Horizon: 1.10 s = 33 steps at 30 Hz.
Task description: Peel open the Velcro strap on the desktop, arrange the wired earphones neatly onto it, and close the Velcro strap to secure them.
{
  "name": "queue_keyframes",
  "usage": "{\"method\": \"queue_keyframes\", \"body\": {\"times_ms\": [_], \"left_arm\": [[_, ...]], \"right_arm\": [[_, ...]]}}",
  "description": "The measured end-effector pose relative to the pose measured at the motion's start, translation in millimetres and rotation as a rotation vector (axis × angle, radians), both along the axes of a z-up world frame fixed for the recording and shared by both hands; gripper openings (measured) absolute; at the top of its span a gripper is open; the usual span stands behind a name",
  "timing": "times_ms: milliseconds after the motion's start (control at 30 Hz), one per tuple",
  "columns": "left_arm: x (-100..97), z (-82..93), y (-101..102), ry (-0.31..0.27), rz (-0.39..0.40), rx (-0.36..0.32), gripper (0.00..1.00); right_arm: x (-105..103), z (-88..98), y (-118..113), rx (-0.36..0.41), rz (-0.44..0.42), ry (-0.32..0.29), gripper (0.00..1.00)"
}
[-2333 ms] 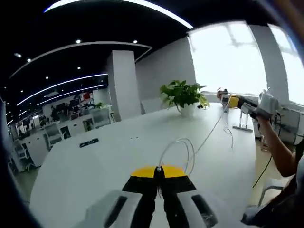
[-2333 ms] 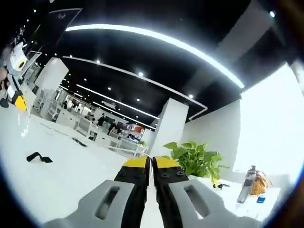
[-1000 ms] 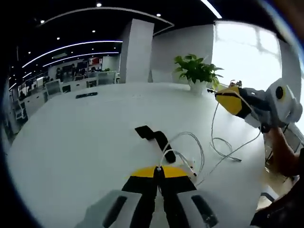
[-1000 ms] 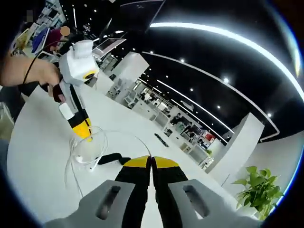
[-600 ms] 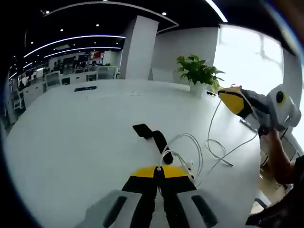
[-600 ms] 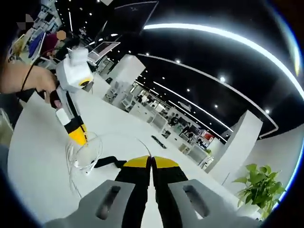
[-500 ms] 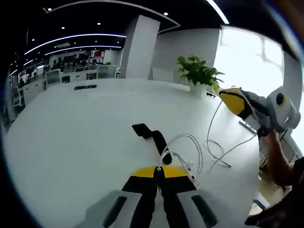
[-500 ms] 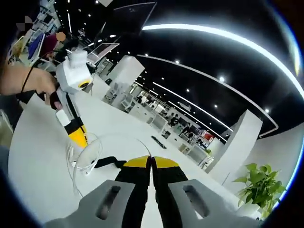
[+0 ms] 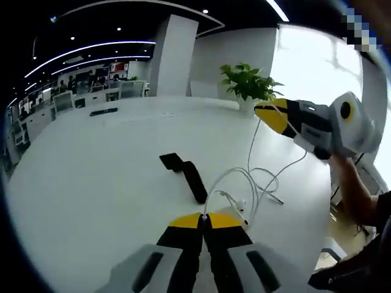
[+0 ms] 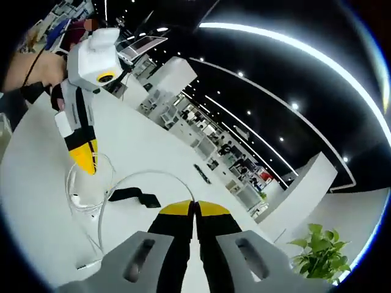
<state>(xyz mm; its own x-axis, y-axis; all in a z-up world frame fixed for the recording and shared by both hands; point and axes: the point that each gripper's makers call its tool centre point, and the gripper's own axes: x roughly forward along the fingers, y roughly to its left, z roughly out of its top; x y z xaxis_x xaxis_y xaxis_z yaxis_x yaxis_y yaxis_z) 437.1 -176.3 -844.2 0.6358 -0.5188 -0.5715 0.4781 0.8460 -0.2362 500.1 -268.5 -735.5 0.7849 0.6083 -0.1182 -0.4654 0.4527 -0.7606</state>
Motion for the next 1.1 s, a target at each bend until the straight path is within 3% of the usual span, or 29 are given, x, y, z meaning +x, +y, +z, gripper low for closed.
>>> {"method": "queue_keyframes", "body": {"times_ms": [200, 267, 367, 433, 567, 800, 933, 1033, 1100], "left_arm": [[-11.4, -14.2, 6.4, 0.141, -0.020, 0.041, 0.06], [-11.1, -17.0, 6.1, 0.143, -0.026, 0.047, 0.06], [-10.6, -20.1, 5.7, 0.142, -0.023, 0.042, 0.06], [-9.6, -19.8, 3.9, 0.126, -0.027, 0.031, 0.06], [-10.1, -19.9, 2.9, 0.107, -0.040, 0.049, 0.06], [-18.4, -20.5, 10.9, 0.098, -0.054, 0.127, 0.06], [-19.9, -21.4, 12.9, 0.096, -0.050, 0.118, 0.06], [-21.1, -21.6, 12.1, 0.095, -0.050, 0.107, 0.06], [-22.9, -21.7, 11.4, 0.094, -0.056, 0.107, 0.06]], "right_arm": [[14.9, -4.1, 13.8, -0.069, 0.013, 0.021, 0.05], [19.5, -1.4, 16.4, -0.075, 0.007, 0.025, 0.05], [20.4, 1.8, 27.8, 0.015, 0.027, 0.122, 0.05], [26.7, -4.3, 33.5, 0.034, 0.022, 0.194, 0.05], [37.4, -28.1, 51.2, -0.004, 0.038, 0.273, 0.05], [45.2, -70.0, 74.1, -0.093, 0.056, 0.321, 0.05], [50.4, -80.9, 78.2, -0.089, 0.053, 0.348, 0.05], [62.1, -57.6, 75.7, 0.028, 0.017, 0.314, 0.05], [60.2, -22.5, 80.7, 0.152, 0.055, 0.271, 0.05]]}}
